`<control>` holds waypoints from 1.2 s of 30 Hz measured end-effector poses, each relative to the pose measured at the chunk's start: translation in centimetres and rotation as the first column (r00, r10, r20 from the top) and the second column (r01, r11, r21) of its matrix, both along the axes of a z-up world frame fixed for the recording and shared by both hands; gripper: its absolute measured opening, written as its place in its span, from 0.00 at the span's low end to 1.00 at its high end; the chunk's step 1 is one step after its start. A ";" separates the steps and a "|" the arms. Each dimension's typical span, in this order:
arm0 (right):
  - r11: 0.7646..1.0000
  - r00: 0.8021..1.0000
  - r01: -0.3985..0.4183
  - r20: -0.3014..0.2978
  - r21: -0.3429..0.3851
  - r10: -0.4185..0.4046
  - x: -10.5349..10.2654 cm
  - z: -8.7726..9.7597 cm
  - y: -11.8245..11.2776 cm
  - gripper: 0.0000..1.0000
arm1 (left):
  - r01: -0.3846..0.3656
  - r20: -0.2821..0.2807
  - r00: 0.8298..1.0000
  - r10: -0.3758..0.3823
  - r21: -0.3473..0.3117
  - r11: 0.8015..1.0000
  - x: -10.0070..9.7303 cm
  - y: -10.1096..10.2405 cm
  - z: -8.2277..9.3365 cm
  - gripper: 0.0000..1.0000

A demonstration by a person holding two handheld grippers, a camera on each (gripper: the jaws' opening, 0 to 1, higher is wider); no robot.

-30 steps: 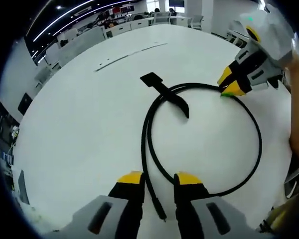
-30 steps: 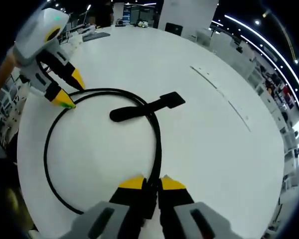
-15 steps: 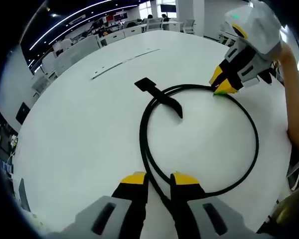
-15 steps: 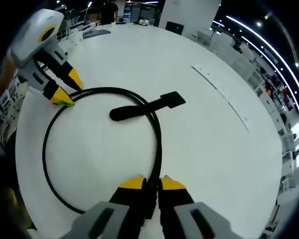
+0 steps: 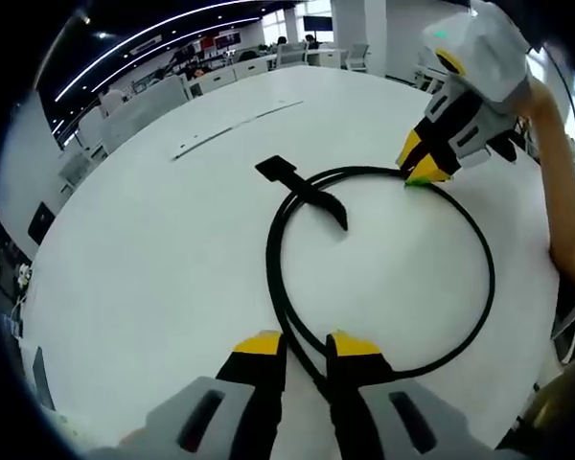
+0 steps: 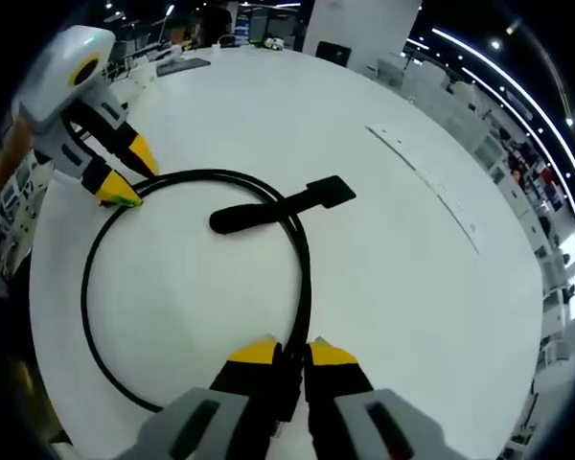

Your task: Find the charging cable on the desk, coil it up and secure with Velcro.

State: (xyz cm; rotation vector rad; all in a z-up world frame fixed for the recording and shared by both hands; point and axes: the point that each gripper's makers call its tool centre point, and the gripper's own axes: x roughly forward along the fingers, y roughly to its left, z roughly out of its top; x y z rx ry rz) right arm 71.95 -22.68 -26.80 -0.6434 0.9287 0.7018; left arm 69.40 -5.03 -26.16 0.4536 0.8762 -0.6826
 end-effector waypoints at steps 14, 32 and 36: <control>0.999 0.999 -0.037 0.024 -0.029 0.038 0.1 0.0 0.1 0.13 | -0.047 0.096 0.994 0.045 0.024 0.999 0.3 -0.3 0.3 0.13; 0.999 0.999 -0.040 0.016 0.024 0.040 0.2 0.1 0.1 0.17 | -0.034 0.073 0.997 0.033 0.018 0.999 -0.1 -0.2 0.2 0.09; 0.999 0.999 -0.042 0.016 0.029 0.041 0.2 0.1 0.1 0.17 | -0.033 0.073 0.997 0.031 0.024 0.999 -0.2 -0.2 0.2 0.09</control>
